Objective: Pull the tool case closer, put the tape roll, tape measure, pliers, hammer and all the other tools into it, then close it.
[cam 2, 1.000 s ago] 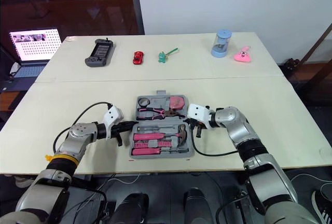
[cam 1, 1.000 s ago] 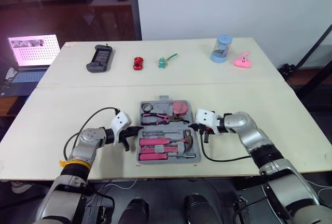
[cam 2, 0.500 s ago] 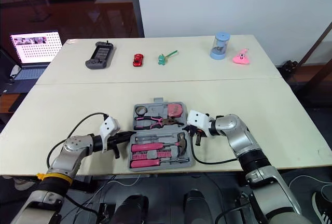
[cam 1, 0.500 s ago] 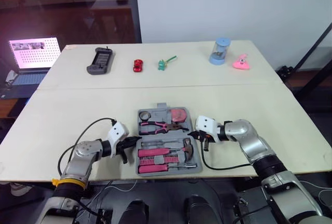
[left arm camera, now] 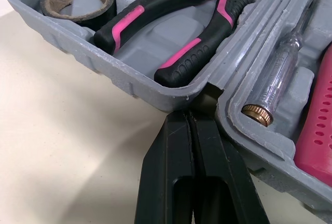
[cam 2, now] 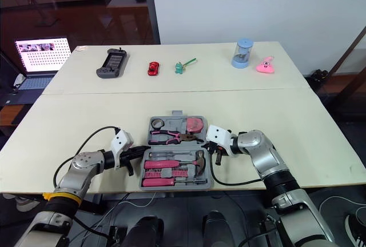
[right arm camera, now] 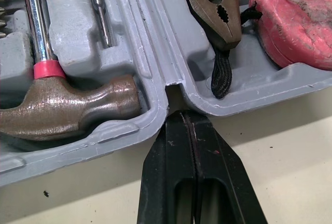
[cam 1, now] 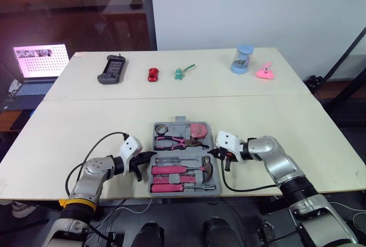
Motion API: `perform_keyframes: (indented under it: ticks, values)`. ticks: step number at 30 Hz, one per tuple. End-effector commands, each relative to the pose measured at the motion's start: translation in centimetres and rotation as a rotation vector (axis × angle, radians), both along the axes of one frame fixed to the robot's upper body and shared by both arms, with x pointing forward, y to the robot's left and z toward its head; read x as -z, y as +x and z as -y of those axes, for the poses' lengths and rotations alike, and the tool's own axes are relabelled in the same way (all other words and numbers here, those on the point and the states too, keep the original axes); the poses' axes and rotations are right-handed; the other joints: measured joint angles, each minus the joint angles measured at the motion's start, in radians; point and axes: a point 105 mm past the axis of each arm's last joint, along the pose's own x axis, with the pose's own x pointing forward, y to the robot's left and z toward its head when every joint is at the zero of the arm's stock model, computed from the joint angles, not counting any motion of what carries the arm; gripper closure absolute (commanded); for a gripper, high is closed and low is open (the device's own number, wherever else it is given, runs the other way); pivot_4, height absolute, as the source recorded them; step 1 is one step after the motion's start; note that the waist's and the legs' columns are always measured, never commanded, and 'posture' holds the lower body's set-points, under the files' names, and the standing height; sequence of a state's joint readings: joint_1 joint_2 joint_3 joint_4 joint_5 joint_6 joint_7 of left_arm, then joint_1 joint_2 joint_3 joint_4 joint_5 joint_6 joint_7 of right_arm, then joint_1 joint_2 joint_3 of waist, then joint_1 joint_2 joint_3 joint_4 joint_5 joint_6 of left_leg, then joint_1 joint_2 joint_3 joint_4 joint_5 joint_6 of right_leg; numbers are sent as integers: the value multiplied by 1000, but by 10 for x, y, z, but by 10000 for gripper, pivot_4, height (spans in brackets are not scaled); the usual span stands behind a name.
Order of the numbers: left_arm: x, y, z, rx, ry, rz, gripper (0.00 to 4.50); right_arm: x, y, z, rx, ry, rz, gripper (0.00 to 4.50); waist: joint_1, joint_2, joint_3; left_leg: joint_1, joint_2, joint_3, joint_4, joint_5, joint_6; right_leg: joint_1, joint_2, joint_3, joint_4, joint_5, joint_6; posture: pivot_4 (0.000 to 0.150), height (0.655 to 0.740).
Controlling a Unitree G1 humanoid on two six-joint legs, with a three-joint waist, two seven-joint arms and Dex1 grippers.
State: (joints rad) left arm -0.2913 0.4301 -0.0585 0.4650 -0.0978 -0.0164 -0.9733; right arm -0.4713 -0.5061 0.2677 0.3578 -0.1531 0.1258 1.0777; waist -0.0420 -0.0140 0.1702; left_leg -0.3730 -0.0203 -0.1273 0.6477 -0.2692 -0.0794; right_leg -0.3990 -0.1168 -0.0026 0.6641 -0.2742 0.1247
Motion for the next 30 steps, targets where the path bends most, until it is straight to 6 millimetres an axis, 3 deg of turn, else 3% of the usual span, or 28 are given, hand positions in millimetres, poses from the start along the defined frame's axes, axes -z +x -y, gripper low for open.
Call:
perform_keyframes:
  ticks: [1,6,8,11,15,18,25,26,30]
  values:
    - [-2,4,-12,-36,28,13,44555,11,-5,3,-14,-24,-31,45000,0,0,0,0,0,0,0,0,0,0,0,0,0,0,0,1500,6902]
    - [-22,10,-64,-184,72,63,44555,-1,1,37,73,-11,14,45000,-1,0,0,0,0,0,0,0,0,-1,0,0,0,0,0,1500,6902]
    - [-35,7,-72,-186,31,89,44555,-6,1,50,116,21,20,45000,2,0,1,-1,0,0,0,0,0,-1,0,0,0,0,0,1500,6902]
    - [-57,-6,-61,-91,-59,132,44555,-17,1,56,165,91,22,45000,12,1,1,-3,-1,0,0,0,0,-1,-1,0,-2,0,0,1500,6902]
    - [-77,-36,-26,118,-200,112,44555,-41,5,53,267,290,-66,45000,18,2,3,-2,-1,0,0,0,0,-1,-1,0,-2,0,0,1500,6902]
    - [-69,-57,10,257,-235,35,45000,-57,8,46,339,449,-164,36112,20,4,5,-3,0,0,0,0,0,-1,-1,0,-2,0,0,1500,6902]
    - [-51,-57,48,313,-202,-10,45000,-66,14,36,471,591,-322,2094,25,4,5,-3,0,0,0,0,0,-1,-1,0,-2,0,0,1500,6902]
    - [-45,-56,51,312,-187,-20,45000,-66,16,36,491,598,-329,293,26,4,5,-3,0,0,0,0,0,-1,-1,0,-2,0,0,1500,6902]
    - [-21,-55,56,293,-103,-84,45000,-61,27,40,616,643,-394,293,22,4,5,-3,0,0,0,0,0,-2,-1,0,-2,0,0,1500,6902]
